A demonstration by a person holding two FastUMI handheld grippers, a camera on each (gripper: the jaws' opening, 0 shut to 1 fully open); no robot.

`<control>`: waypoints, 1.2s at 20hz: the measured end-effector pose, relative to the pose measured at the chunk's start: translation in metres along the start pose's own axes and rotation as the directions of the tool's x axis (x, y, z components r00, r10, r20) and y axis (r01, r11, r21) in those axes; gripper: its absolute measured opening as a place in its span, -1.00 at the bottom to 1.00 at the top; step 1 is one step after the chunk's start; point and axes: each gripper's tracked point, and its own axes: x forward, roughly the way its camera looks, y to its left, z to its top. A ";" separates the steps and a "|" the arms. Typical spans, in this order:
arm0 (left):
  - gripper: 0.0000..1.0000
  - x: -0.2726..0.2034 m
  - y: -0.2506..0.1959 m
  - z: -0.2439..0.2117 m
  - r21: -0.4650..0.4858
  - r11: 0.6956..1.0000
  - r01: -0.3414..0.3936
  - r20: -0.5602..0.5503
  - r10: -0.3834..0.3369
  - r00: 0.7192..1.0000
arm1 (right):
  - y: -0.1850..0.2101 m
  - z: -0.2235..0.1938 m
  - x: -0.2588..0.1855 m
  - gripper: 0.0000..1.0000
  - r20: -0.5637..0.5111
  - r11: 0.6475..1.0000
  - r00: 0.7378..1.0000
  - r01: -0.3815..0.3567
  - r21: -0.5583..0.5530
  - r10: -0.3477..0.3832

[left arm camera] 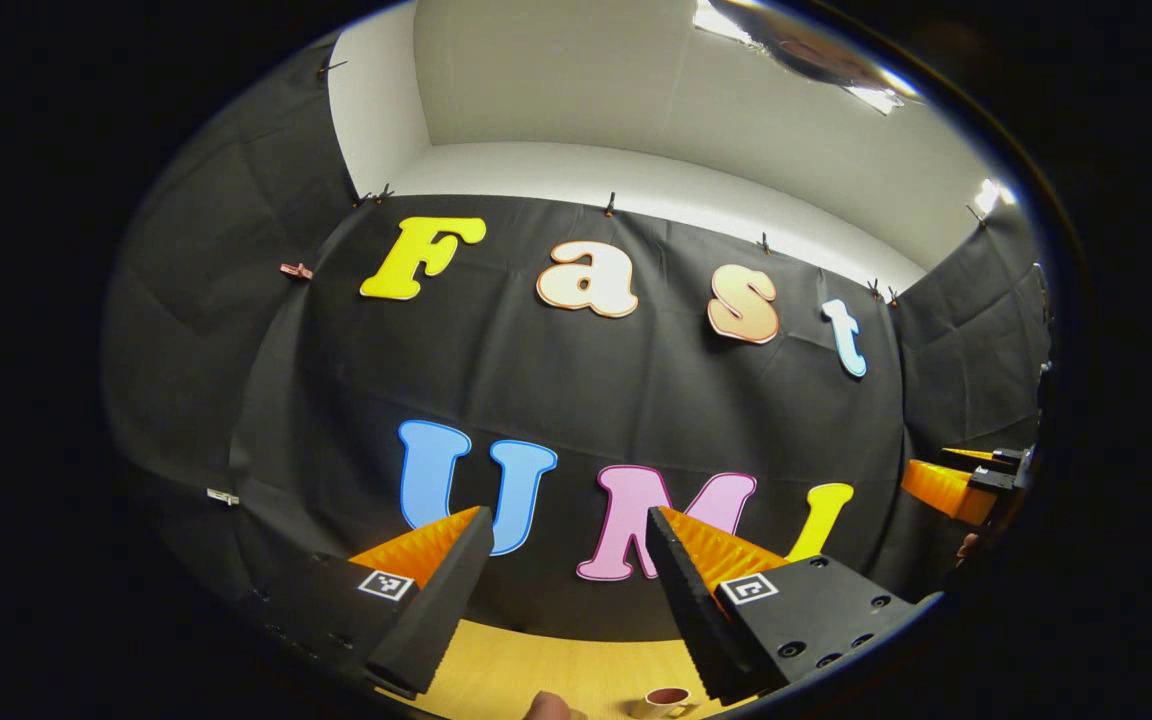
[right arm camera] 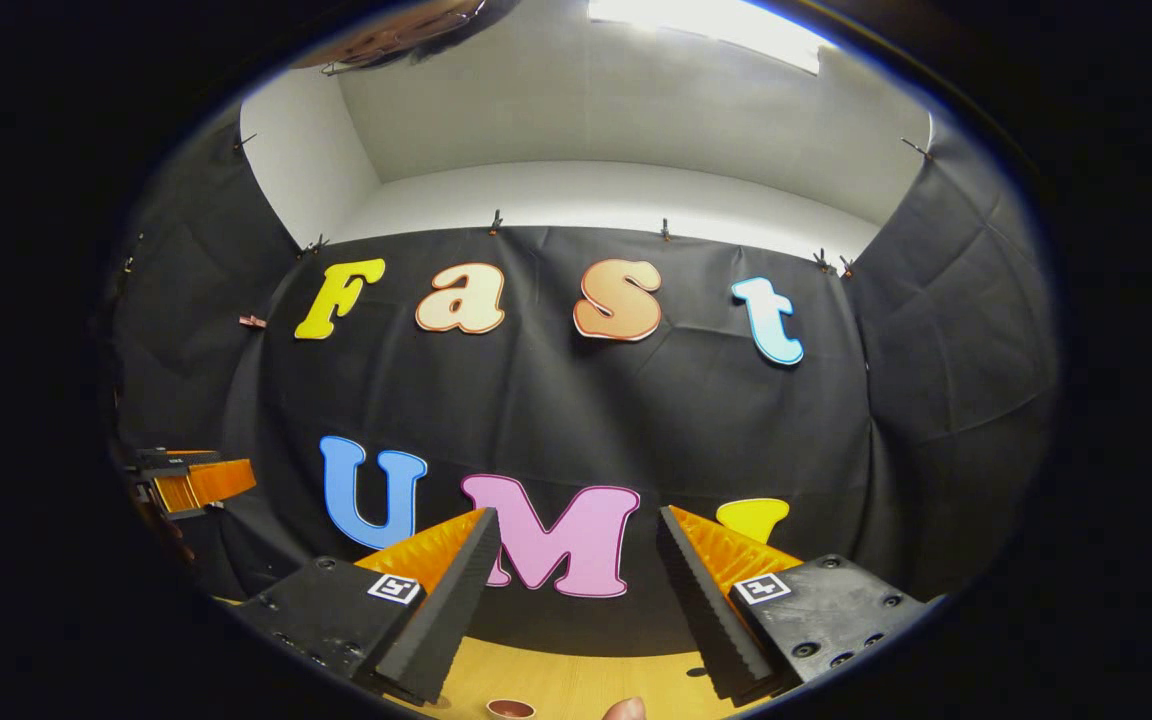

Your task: Put the toothbrush and toothpaste on the desktop into the cup, then pick up the cup and place it on the coaster on the desktop.

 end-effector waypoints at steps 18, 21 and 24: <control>0.92 -0.053 -0.006 -0.242 -0.017 0.999 0.036 -0.628 -0.039 0.777 | 0.028 -0.160 -0.039 0.94 -0.405 0.999 0.913 -0.045 0.029 0.053; 0.89 -0.089 -0.005 -0.313 0.002 0.999 0.053 -0.763 -0.033 0.645 | 0.031 -0.216 -0.066 0.94 -0.529 0.998 0.846 -0.044 0.042 0.060; 0.89 -0.125 -0.010 -0.372 -0.035 0.996 0.083 -0.863 -0.072 0.500 | 0.035 -0.258 -0.094 0.94 -0.626 0.993 0.775 -0.019 0.119 0.090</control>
